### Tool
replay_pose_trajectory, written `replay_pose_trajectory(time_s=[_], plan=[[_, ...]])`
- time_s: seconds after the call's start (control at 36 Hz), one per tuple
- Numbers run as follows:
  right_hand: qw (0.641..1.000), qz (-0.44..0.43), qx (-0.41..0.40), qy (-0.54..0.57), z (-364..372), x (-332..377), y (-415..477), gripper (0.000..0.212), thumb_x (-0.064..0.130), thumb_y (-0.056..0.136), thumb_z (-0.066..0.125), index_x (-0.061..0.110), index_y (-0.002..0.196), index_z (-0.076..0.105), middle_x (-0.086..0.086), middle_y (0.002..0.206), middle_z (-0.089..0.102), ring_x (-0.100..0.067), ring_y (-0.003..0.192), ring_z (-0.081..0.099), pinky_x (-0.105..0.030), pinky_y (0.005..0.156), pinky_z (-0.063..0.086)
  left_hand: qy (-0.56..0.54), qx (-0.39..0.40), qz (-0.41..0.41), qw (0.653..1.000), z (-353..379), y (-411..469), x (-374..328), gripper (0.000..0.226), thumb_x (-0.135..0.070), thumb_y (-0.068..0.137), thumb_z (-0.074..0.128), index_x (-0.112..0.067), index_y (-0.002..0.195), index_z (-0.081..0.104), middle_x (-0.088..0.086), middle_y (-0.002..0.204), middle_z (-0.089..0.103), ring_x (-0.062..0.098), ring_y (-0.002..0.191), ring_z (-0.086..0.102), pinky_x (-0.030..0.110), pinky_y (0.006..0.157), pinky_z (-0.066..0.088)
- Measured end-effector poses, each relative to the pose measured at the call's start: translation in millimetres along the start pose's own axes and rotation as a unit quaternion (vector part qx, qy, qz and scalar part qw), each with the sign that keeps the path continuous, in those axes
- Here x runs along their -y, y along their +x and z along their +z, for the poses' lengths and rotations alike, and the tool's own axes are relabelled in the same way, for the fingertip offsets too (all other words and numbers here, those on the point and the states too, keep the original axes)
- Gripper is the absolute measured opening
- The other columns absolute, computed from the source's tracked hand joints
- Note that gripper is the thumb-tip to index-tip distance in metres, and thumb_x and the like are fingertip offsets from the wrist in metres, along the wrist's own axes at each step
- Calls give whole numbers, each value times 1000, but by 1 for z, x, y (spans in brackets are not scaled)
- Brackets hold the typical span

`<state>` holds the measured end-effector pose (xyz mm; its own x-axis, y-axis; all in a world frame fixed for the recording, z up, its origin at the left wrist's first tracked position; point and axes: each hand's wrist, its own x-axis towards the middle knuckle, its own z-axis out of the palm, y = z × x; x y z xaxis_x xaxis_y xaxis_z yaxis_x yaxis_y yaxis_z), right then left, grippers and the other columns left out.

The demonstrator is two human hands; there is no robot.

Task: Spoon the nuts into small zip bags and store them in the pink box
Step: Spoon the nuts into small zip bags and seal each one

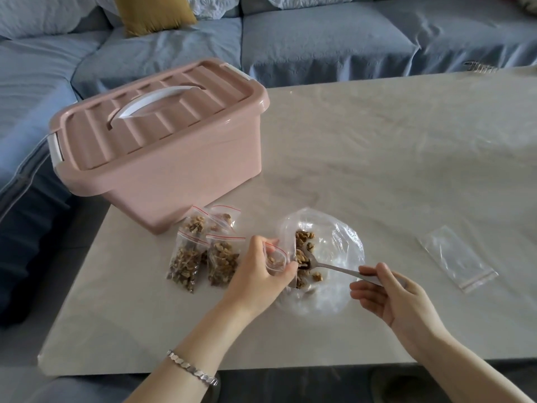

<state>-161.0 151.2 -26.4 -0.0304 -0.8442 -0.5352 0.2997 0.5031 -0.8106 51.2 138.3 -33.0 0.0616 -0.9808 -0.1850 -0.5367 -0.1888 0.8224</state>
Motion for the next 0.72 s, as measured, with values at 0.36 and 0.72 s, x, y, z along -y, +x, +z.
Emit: replay_pose_trajectory(time_s=[0.36,0.72], plan=[[995,-84,-27,-41,-14,54,-6,38,28,98,38,2,84,60,-10,50,63,-12,38,55,-15,38,44,-68,-142,115,981,-15,-15,-21,39,-52,67,66,-29,93,49,-13,94,62,-2,89,60,23,74,53],[969,-158,24,-186,24,122,-25,44,30,98,38,4,72,62,-10,44,59,-15,31,48,-15,32,35,21,-46,115,992,3,-2,-15,50,-64,62,63,-27,89,44,-8,86,63,14,80,63,41,71,53]])
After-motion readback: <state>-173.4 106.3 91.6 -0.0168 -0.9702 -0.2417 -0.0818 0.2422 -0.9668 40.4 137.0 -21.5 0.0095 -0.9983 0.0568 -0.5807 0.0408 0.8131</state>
